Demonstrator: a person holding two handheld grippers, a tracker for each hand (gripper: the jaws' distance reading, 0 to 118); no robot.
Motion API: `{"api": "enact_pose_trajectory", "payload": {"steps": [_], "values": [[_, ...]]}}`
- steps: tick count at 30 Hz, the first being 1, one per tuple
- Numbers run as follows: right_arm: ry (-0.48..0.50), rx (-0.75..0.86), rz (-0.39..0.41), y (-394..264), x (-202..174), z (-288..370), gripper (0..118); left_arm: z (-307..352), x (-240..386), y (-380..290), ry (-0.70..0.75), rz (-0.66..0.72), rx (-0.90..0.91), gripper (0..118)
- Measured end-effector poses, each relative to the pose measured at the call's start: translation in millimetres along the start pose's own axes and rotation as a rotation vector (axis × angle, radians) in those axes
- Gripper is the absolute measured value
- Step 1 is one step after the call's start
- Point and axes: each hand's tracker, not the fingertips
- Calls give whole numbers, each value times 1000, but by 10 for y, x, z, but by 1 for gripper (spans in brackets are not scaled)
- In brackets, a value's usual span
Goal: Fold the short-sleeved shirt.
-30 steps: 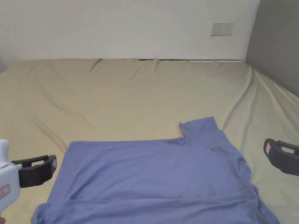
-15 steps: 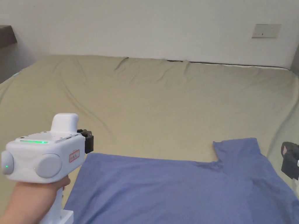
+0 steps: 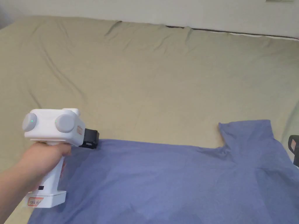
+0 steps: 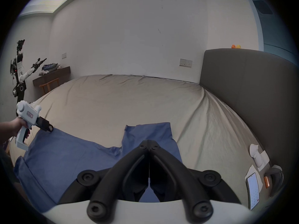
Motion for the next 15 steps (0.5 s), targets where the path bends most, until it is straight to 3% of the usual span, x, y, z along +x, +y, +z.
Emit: {"api": "enact_pose_trajectory", "payload": {"steps": [1, 2, 3, 4, 5, 6, 8, 9, 10, 12, 13, 15], "values": [[-5, -11, -4, 20, 41, -39, 3, 87, 50, -17, 10, -29, 56, 99], [-6, -22, -19, 49, 111, -95, 3, 146, 115, -47, -40, -53, 71, 77], [-3, -34, -35, 77, 190, -165, 3, 222, 190, -86, 15, -96, 98, 42], [-7, -53, -43, 95, 249, -227, 3, 232, 108, -52, -20, -129, 99, 3], [-19, -75, -46, 109, 304, -301, 3, 272, 142, -81, -135, -117, 60, 3], [-25, -100, -45, 116, 363, -381, 3, 326, 152, -94, -57, -113, 71, 3], [-12, -193, -81, 147, 536, -602, 4, 389, 24, -57, -105, -122, 118, 3], [-19, -251, -100, 166, 603, -708, 18, 456, -15, -54, -113, -97, 133, 3], [-17, -277, -103, 172, 656, -796, 43, 507, -46, -50, -124, -76, 144, 3], [-1, -320, -109, 154, 737, -1025, 113, 495, -151, -17, -156, -47, 154, 3], [-20, -344, -93, 126, 755, -1104, 117, 508, -167, -14, -170, -31, 150, 3], [-38, -373, -88, 49, 796, -1290, 113, 522, -183, -19, -194, -1, 133, 3]]}}
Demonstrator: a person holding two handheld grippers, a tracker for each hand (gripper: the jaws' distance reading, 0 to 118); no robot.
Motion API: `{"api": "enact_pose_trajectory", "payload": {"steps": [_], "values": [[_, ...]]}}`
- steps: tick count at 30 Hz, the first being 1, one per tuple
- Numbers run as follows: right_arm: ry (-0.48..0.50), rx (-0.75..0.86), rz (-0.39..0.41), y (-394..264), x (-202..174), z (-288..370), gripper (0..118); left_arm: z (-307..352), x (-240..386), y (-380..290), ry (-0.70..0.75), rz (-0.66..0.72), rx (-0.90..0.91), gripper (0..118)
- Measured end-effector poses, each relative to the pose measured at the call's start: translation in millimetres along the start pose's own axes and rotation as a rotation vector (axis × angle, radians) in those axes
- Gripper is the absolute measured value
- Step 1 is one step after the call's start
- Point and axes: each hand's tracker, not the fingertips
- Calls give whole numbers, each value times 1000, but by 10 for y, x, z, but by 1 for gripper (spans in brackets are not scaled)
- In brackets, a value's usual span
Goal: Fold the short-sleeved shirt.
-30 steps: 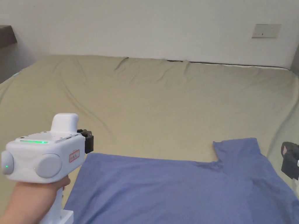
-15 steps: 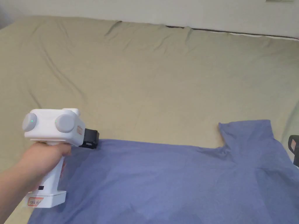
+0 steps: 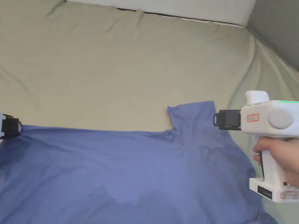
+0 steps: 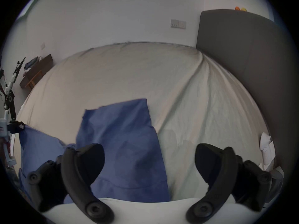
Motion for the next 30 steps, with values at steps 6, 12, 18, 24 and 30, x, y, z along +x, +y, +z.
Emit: {"api": "enact_pose_trajectory", "payload": {"steps": [6, 12, 18, 24, 30], "values": [[-37, -161, 65, -331, -75, -317, 3, -65, 33, -73, 12, -27, -16, 3], [47, 4, 40, -292, -188, 153, 3, 290, -5, -96, 9, -7, 21, 3], [107, 126, 72, -285, -129, 1201, 3, 1221, -61, -205, -25, 0, 119, 3], [138, 202, 80, -880, 84, 2360, 3, 2125, -118, -872, -71, -43, 199, 3], [131, 138, 100, -1864, 37, 2743, 4, 2358, -94, -1785, -63, -117, 126, 3]]}}
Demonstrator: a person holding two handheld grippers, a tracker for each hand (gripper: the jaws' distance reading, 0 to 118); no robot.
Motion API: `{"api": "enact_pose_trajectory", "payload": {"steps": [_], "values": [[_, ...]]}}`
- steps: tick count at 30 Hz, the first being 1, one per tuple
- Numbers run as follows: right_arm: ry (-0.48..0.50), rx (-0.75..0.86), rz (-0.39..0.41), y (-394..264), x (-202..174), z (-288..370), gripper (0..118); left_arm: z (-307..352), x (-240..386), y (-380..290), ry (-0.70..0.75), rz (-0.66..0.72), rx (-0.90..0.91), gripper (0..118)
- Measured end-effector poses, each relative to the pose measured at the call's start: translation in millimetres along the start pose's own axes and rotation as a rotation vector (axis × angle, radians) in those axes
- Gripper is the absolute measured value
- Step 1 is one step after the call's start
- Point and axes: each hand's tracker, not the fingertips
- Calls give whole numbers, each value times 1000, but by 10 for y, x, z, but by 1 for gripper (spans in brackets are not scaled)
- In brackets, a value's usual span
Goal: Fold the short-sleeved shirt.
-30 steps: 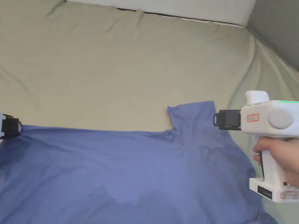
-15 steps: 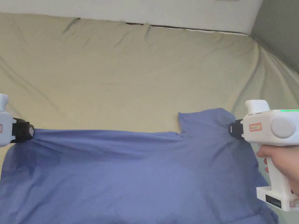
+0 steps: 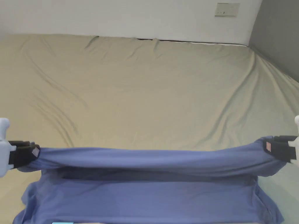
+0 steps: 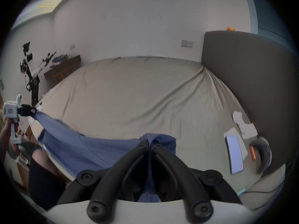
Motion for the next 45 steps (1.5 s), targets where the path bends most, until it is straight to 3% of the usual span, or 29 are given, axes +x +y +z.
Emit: {"api": "enact_pose_trajectory", "payload": {"steps": [4, 7, 8, 9, 10, 12, 13, 16, 17, 18, 19, 20, 21, 23, 26, 29, 31, 32, 33, 34, 36, 38, 41, 45], "values": [[-3, -178, -39, -709, -24, -200, 3, -196, -21, -618, -1, 6, -148, 3], [-73, -296, -31, -1189, -27, -507, 3, -462, -83, -990, 29, 17, -327, 3], [-63, -266, -25, -1270, -30, -539, 3, -494, -117, -1073, -2, 37, -336, 3], [-72, -166, -58, -1258, -7, -478, 3, -417, -143, -1060, -10, 49, -181, 3], [-70, -196, -108, -1198, 12, -478, 3, -421, -159, -1028, -7, 68, -209, 3], [-64, -242, -83, -1102, 6, -490, 3, -420, -166, -1011, -9, 133, -235, 3], [-65, -255, -54, -1107, -14, -504, 3, -420, -160, -1011, -8, 114, -235, 3], [-63, -256, -68, -1084, -9, -474, 5, -384, -121, -987, -5, 86, -224, 4], [-64, -256, -66, -1058, -1, -439, 19, -357, -126, -961, -4, 90, -218, 8], [-67, -248, -62, -1034, 12, -381, 58, -301, -123, -914, 10, 115, -193, 24], [-94, -236, -51, -990, 2, -334, 96, -227, -114, -840, 41, 130, -156, 49], [-141, -197, -48, -928, 1, -271, 118, -120, -112, -736, 32, 138, -110, 87], [-153, -109, -67, -830, -5, -141, 118, 1, -112, -600, -3, 131, -46, 118], [-189, 79, -122, -603, -94, 103, 118, 283, -101, -306, 2, 154, 104, 118], [-243, 303, -114, -250, -298, 438, 118, 659, 15, 75, 20, 192, 277, 118], [-290, 453, -93, -40, -562, 654, 118, 974, 227, 159, 129, 174, 538, 118], [-269, 492, -78, -9, -685, 694, 109, 1066, 367, 77, 205, 148, 680, 118], [-231, 520, -70, -63, -735, 696, 84, 1068, 420, 43, 204, 124, 682, 116], [-216, 560, -68, -143, -787, 676, 10, 1036, 466, -10, 181, 105, 658, 72], [-244, 561, -45, -179, -812, 632, 2, 1013, 509, -76, 169, 81, 648, 5], [-343, 535, -13, -276, -928, 508, 2, 840, 616, -173, 211, -20, 553, 0], [-227, 496, 2, -273, -894, 491, 2, 689, 594, -220, 102, -30, 502, 0], [-261, 479, 17, -333, -957, 443, 2, 496, 495, -313, 38, 69, 419, 0], [-220, 429, 20, -370, -939, 441, 2, 292, 50, -230, -129, 208, 246, 0]]}}
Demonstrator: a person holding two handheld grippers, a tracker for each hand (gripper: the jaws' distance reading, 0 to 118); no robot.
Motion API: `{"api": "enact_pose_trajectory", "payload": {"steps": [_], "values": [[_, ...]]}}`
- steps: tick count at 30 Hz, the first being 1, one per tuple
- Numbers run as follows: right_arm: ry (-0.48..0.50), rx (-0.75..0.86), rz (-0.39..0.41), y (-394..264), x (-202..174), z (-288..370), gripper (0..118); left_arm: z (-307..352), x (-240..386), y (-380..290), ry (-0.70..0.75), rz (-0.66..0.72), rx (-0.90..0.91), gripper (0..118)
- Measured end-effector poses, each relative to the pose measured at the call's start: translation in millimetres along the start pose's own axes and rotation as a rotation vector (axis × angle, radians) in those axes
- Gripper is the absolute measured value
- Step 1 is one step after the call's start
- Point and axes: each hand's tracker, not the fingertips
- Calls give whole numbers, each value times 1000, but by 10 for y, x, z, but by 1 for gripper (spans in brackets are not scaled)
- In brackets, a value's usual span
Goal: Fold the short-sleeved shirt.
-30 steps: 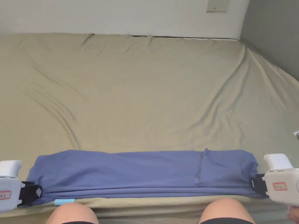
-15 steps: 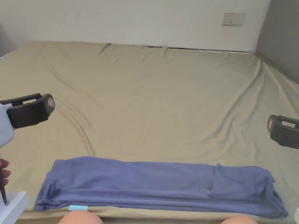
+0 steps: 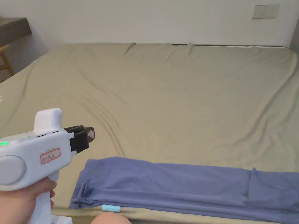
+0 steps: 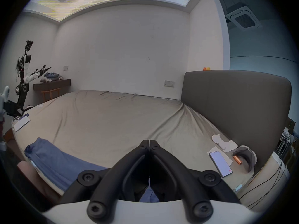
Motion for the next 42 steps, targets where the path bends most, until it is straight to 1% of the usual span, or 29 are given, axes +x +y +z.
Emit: {"api": "enact_pose_trajectory", "payload": {"steps": [1, 2, 3, 5, 6, 7, 8, 9, 10, 12, 13, 14, 16, 17, 18, 20, 21, 22, 23, 26, 28, 29, 30, 31, 32, 35, 38, 41, 42], "values": [[12, -13, -2, -3, 12, -9, 2, -53, -158, -24, -37, 59, -40, 0], [26, -28, -6, -16, 7, -15, 2, -101, -324, 54, -106, 102, -143, 0], [31, -43, -9, -30, -3, -24, 2, -165, -515, 4, -132, 146, -162, 0], [55, -109, -31, -47, -22, -80, 2, -165, -857, -138, -100, 205, -80, 2], [52, -148, -38, -83, -42, -99, 2, -168, -1055, -76, -127, 269, -110, 33], [50, -182, -39, -118, -64, -109, 2, -220, -1246, -128, -211, 360, -165, 80], [61, -211, -47, -151, -79, -116, 2, -311, -1448, -213, -310, 463, -268, 118], [76, -229, -62, -155, -93, -155, 2, -377, -1566, -273, -386, 518, -421, 118], [82, -235, -66, -160, -101, -162, 2, -434, -1640, -261, -406, 581, -427, 118], [78, -241, -62, -162, -127, -184, 2, -602, -1700, -425, -329, 568, -509, 118], [76, -248, -64, -155, -133, -209, 2, -687, -1716, -524, -376, 565, -503, 118], [73, -254, -72, -152, -133, -212, 2, -590, -1656, -385, -417, 565, -522, 118], [75, -256, -92, -147, -129, -214, 2, -734, -1589, -508, -382, 600, -622, 118], [73, -257, -102, -140, -131, -253, 2, -684, -1544, -503, -414, 600, -568, 118], [71, -262, -108, -139, -128, -269, 2, -864, -1653, -588, -488, 594, -446, 118], [68, -272, -117, -154, -127, -300, 2, -997, -1605, -634, -502, 706, -504, 118], [74, -282, -125, -163, -143, -352, 2, -1048, -1583, -628, -540, 734, -437, 118], [79, -291, -130, -172, -147, -368, 2, -1155, -1665, -649, -574, 748, -461, 118], [82, -299, -132, -183, -157, -380, 2, -1206, -1613, -686, -557, 748, -480, 117], [92, -315, -114, -188, -231, -394, 2, -1347, -1372, -709, -584, 717, -516, 112], [94, -315, -99, -180, -244, -374, 2, -1408, -1212, -713, -596, 644, -561, 103], [94, -312, -94, -172, -247, -373, 2, -1420, -1170, -685, -585, 619, -577, 93], [89, -305, -94, -159, -241, -353, 2, -1419, -1146, -656, -524, 579, -582, 58], [90, -299, -98, -150, -228, -338, 2, -1422, -1122, -637, -442, 529, -589, 20], [95, -293, -105, -141, -213, -323, 2, -1407, -1130, -635, -382, 487, -587, 12], [95, -284, -109, -135, -183, -323, 2, -1364, -1202, -564, -457, 552, -619, 12], [94, -281, -104, -147, -156, -337, 2, -1231, -1170, -351, -390, 468, -588, 12], [100, -286, -129, -157, -129, -356, 2, -1044, -1259, -56, -378, 555, -587, 11], [110, -285, -134, -154, -115, -357, 2, -973, -1263, 76, -396, 519, -575, 10]]}}
